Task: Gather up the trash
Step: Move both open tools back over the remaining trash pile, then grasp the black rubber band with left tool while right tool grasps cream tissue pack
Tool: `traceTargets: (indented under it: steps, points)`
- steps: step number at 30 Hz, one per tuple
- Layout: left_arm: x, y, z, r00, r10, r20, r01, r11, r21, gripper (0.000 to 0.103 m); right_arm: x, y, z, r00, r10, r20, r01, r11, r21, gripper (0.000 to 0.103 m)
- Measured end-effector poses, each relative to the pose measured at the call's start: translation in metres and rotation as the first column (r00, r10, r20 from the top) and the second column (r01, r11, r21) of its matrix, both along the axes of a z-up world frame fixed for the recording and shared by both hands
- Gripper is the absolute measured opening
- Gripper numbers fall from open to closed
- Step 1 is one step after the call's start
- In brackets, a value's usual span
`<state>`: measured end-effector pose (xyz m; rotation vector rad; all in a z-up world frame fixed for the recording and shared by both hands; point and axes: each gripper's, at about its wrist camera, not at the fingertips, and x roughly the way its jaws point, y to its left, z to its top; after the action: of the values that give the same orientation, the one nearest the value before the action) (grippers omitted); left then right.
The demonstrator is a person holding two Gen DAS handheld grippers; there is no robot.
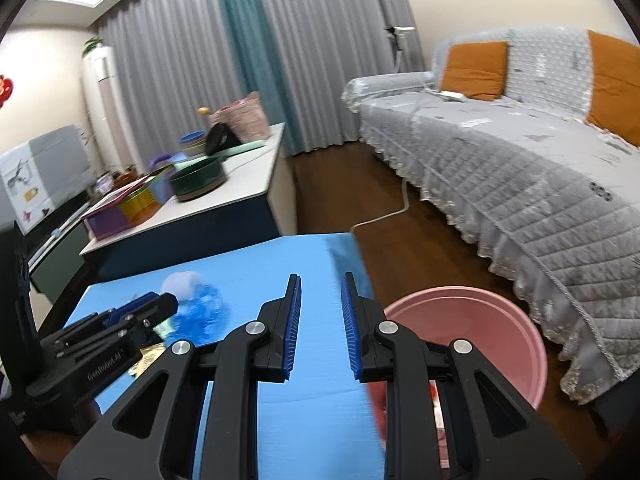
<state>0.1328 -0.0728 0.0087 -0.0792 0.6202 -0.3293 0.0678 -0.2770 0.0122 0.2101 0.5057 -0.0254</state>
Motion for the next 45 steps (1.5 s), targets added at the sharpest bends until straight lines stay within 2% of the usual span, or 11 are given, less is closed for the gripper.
traceTargets:
  steps: [9, 18, 22, 26, 34, 41, 43, 45]
  points:
    - [0.001, 0.085, -0.005, 0.989, 0.149, -0.013, -0.149, 0.989, -0.004, 0.025, 0.020, 0.063, -0.013, 0.991, 0.126, -0.034, -0.127, 0.992, -0.006, 0.022]
    - [-0.004, 0.152, -0.011, 0.963, 0.267, -0.027, -0.267, 0.964, 0.007, 0.025, 0.035, 0.131, -0.037, 0.958, 0.269, -0.097, -0.270, 0.963, 0.000, 0.022]
    - [-0.004, 0.178, -0.016, 0.950, 0.309, -0.045, -0.310, 0.951, 0.002, 0.025, 0.036, 0.163, -0.049, 0.931, 0.342, -0.127, -0.345, 0.939, -0.005, 0.040]
    - [-0.005, 0.192, -0.016, 0.939, 0.339, -0.052, -0.340, 0.940, -0.012, 0.025, 0.040, 0.187, -0.061, 0.904, 0.392, -0.169, -0.400, 0.916, -0.019, 0.052]
    - [-0.001, 0.201, -0.020, 0.934, 0.353, -0.059, -0.354, 0.935, -0.009, 0.025, 0.052, 0.207, -0.086, 0.869, 0.419, -0.264, -0.439, 0.898, -0.019, 0.065]
    - [0.002, 0.196, -0.032, 0.939, 0.331, -0.090, -0.333, 0.943, -0.004, 0.025, 0.056, 0.210, -0.103, 0.849, 0.413, -0.330, -0.447, 0.894, -0.032, 0.064]
    - [0.004, 0.191, -0.033, 0.943, 0.320, -0.094, -0.322, 0.947, 0.000, 0.025, 0.056, 0.210, -0.103, 0.845, 0.417, -0.335, -0.454, 0.890, -0.037, 0.058]
    - [0.005, 0.187, -0.035, 0.946, 0.310, -0.096, -0.311, 0.950, 0.004, 0.025, 0.054, 0.207, -0.102, 0.844, 0.420, -0.334, -0.456, 0.889, -0.035, 0.042]
